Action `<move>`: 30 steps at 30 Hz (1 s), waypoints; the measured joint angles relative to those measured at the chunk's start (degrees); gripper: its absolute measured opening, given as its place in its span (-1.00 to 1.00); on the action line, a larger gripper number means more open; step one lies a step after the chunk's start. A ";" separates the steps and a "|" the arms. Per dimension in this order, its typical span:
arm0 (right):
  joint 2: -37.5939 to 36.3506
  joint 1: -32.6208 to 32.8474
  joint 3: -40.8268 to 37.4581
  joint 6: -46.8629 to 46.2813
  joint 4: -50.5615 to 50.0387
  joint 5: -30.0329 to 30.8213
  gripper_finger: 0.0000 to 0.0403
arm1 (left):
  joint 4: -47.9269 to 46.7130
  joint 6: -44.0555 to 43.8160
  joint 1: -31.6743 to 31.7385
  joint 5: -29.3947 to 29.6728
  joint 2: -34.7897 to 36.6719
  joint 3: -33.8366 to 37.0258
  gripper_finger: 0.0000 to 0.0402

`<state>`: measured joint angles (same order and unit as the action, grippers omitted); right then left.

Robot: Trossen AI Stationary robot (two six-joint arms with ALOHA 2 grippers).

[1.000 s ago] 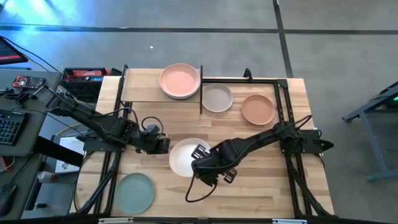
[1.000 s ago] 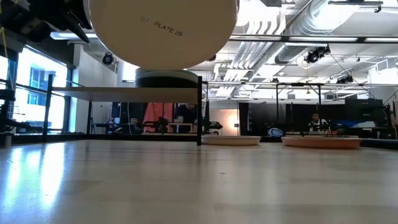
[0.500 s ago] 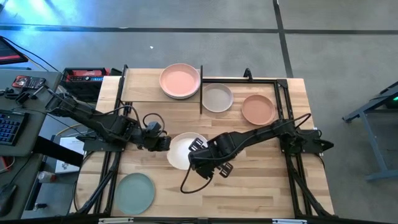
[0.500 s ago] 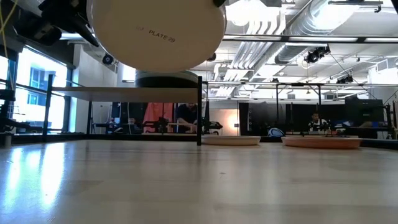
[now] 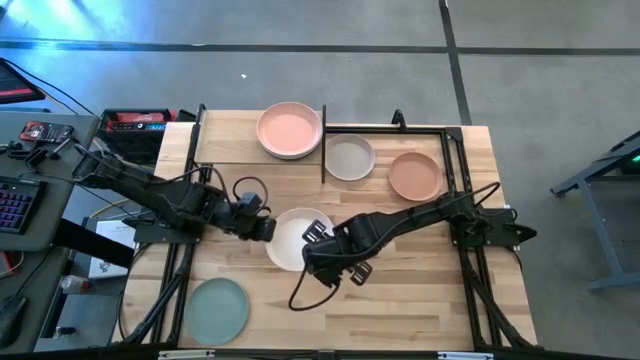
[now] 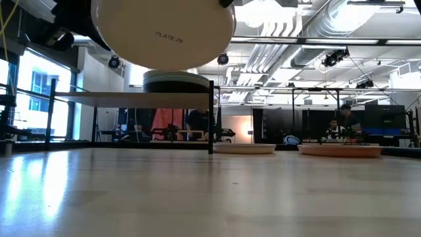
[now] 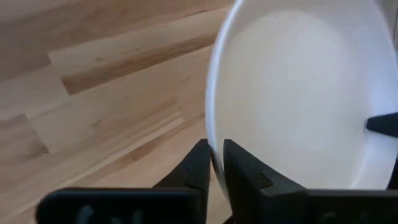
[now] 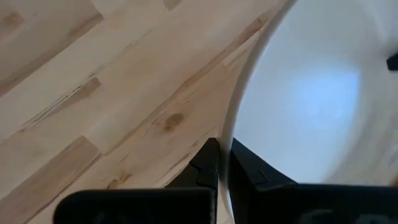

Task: Place and stack plates onto a shelf
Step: Put the bottom white plate on the shelf

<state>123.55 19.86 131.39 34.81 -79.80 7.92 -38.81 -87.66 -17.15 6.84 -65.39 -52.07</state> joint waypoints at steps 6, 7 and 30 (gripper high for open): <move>0.00 0.13 0.00 -0.63 1.03 -0.30 -1.00 | -0.08 2.02 0.00 0.53 -0.02 0.00 -0.97; 0.00 0.16 0.00 -1.54 1.22 -0.01 -1.00 | -0.18 2.11 0.00 0.53 -0.02 0.00 -0.97; 0.07 1.90 1.19 -21.74 1.69 6.38 -0.47 | -5.88 7.47 0.79 0.08 -0.02 0.00 -1.00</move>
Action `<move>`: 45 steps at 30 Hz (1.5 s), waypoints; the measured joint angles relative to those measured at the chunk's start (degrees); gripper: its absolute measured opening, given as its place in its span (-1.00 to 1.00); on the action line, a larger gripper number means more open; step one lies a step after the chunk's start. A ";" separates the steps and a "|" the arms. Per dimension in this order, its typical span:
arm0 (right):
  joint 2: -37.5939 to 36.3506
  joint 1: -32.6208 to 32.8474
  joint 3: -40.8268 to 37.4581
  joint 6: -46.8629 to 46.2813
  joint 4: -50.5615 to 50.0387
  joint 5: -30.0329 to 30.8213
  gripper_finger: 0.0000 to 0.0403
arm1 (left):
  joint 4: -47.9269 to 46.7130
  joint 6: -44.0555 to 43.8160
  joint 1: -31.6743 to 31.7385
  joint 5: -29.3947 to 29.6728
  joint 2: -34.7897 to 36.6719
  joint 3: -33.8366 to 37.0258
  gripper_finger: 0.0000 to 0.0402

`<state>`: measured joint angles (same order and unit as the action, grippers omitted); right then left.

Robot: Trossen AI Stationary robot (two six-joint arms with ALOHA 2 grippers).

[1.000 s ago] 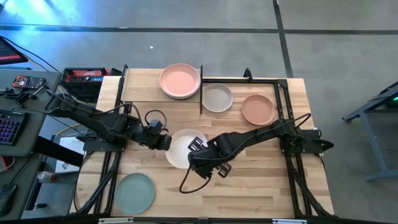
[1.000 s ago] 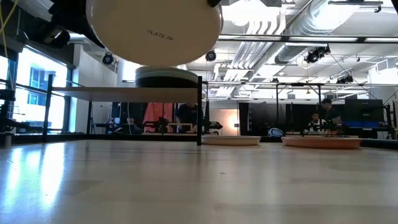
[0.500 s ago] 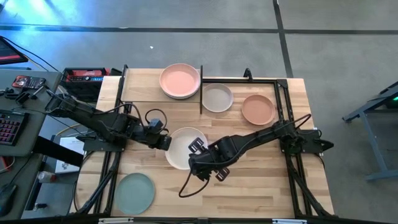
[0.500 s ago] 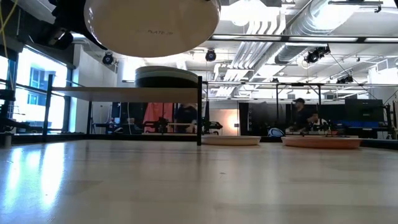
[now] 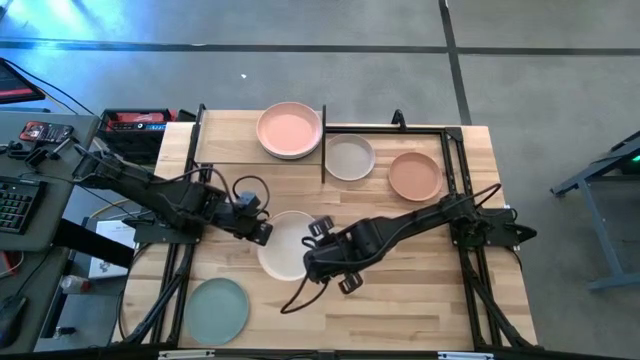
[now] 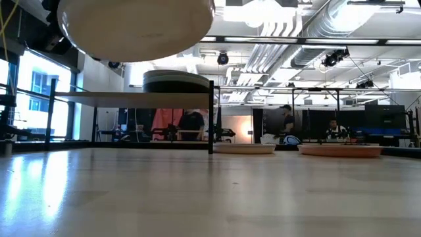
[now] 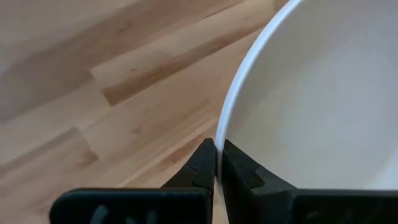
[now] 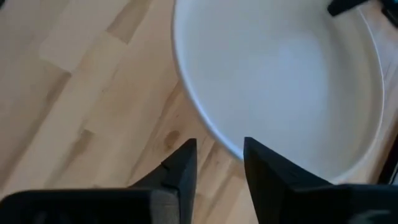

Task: Place and stack plates onto a shelf
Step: Put the bottom white plate on the shelf

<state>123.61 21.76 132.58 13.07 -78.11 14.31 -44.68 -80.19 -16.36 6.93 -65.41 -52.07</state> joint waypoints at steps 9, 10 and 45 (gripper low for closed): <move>-1.82 0.12 2.42 -18.09 -2.99 0.94 -0.45 | -2.57 10.14 5.15 -4.11 0.02 0.00 -1.00; -2.15 0.11 2.40 -20.76 -3.14 1.24 -0.45 | -2.79 11.72 6.09 -4.88 0.04 0.00 -1.00; -3.08 -9.16 2.44 -21.85 -8.48 12.28 -0.45 | -29.64 50.45 52.87 -5.95 4.87 -19.67 -1.00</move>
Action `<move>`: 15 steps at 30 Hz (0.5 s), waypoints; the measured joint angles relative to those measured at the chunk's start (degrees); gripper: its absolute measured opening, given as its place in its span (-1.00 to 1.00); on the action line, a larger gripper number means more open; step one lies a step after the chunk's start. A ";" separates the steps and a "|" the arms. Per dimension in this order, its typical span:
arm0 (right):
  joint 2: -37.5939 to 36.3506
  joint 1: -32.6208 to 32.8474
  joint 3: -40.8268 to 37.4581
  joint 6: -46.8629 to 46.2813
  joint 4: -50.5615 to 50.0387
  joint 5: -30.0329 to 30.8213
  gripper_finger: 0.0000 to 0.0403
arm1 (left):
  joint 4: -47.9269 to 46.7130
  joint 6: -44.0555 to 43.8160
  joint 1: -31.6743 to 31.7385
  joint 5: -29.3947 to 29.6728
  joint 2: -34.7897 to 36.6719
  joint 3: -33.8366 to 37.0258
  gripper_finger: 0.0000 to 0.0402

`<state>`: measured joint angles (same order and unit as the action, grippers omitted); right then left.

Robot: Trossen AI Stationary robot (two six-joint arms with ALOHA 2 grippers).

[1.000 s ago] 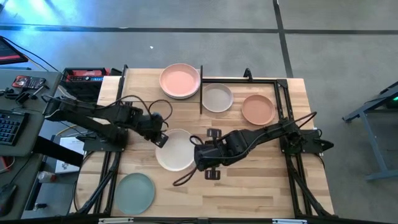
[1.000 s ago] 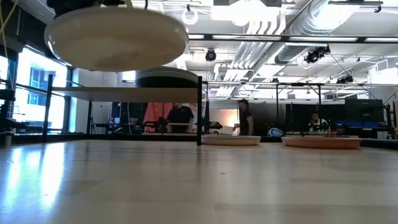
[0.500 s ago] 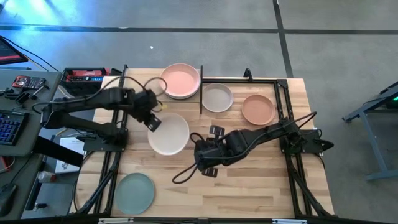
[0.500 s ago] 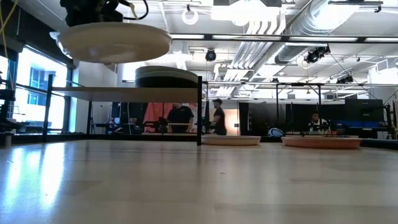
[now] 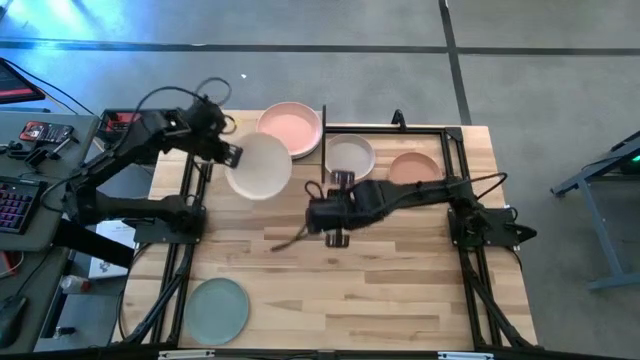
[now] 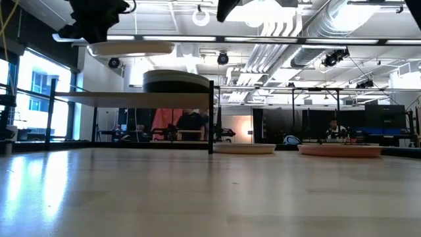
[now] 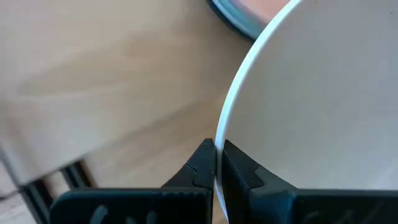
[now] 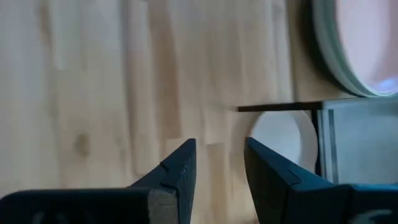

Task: Place and stack plates onto a shelf
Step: Put the bottom white plate on the shelf

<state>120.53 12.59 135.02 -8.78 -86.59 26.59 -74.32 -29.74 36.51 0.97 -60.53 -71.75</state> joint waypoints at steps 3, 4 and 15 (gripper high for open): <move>0.00 -2.81 0.00 2.37 -0.75 -0.01 -0.45 | -0.07 0.28 4.53 0.46 -0.02 -2.09 -1.00; 0.00 -3.74 0.00 3.16 -1.16 -0.02 -0.45 | -0.13 0.51 5.87 0.65 -0.02 -2.81 -1.00; 0.00 -11.28 -0.02 13.90 -2.12 -3.73 -0.45 | -7.40 1.51 20.90 5.35 -0.22 -8.90 -1.00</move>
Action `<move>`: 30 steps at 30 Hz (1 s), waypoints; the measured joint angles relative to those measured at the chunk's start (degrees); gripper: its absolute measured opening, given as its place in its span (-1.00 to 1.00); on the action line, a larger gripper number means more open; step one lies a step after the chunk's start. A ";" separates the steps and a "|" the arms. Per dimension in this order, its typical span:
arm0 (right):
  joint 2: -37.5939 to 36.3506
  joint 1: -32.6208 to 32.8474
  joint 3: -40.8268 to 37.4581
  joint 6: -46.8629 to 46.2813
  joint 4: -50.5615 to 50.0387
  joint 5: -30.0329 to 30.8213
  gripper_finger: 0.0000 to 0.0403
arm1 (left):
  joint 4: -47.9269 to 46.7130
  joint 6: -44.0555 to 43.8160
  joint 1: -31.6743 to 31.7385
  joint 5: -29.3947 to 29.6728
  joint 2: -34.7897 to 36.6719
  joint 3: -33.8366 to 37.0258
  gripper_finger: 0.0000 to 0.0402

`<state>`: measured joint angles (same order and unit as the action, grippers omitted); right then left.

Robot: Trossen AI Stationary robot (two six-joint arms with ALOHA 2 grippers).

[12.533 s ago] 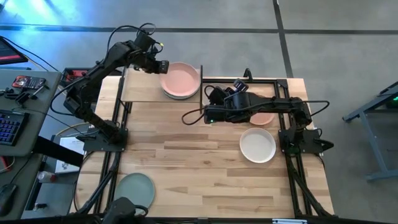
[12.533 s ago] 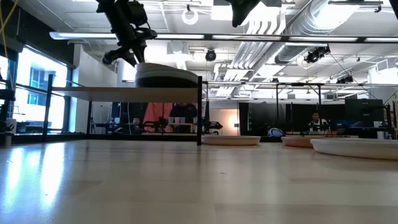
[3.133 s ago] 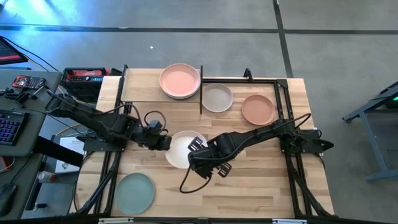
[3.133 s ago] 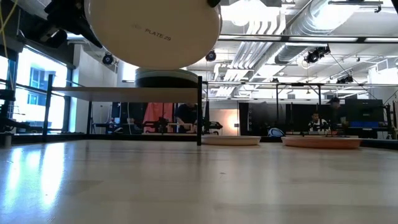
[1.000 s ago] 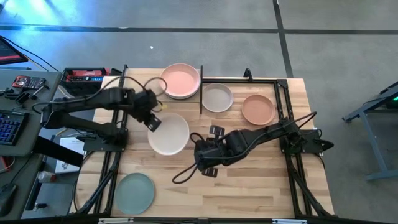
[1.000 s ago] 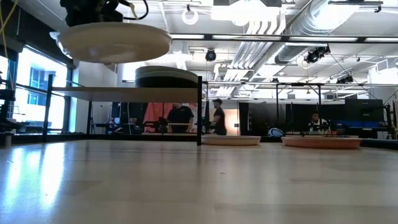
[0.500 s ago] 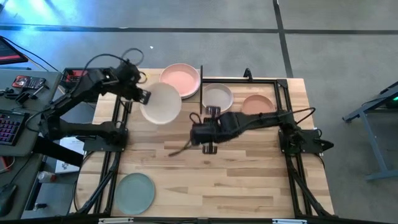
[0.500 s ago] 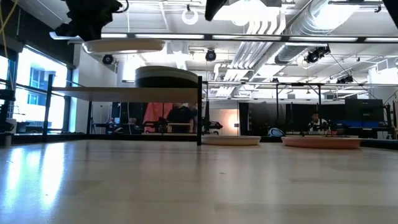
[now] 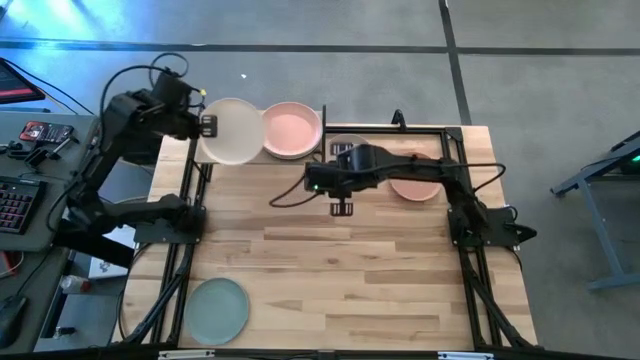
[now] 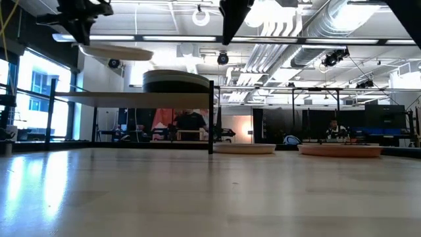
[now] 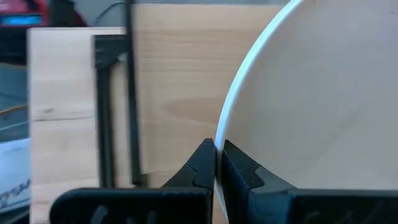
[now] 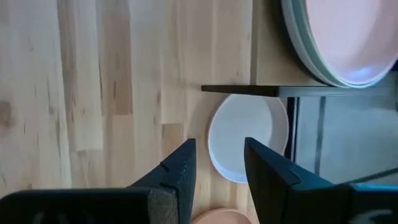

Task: Place and stack plates onto a shelf
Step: Put the bottom white plate on the shelf

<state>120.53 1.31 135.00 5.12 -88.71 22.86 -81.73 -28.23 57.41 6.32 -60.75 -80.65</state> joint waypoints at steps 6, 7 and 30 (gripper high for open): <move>0.00 -3.18 0.00 3.51 0.00 -4.21 -0.45 | -1.56 -0.04 6.97 2.95 -0.22 -0.23 -1.00; 0.00 -3.64 0.00 4.01 0.00 -4.67 -0.45 | -1.67 -0.07 7.85 3.16 -0.37 -0.23 -1.00; 0.00 -10.67 0.00 8.92 -0.02 -9.50 -0.45 | -5.05 -6.76 7.66 6.25 -9.71 2.32 -1.00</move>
<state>120.53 -9.36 135.00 14.04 -88.73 13.36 -86.77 -34.99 65.07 12.57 -70.46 -78.32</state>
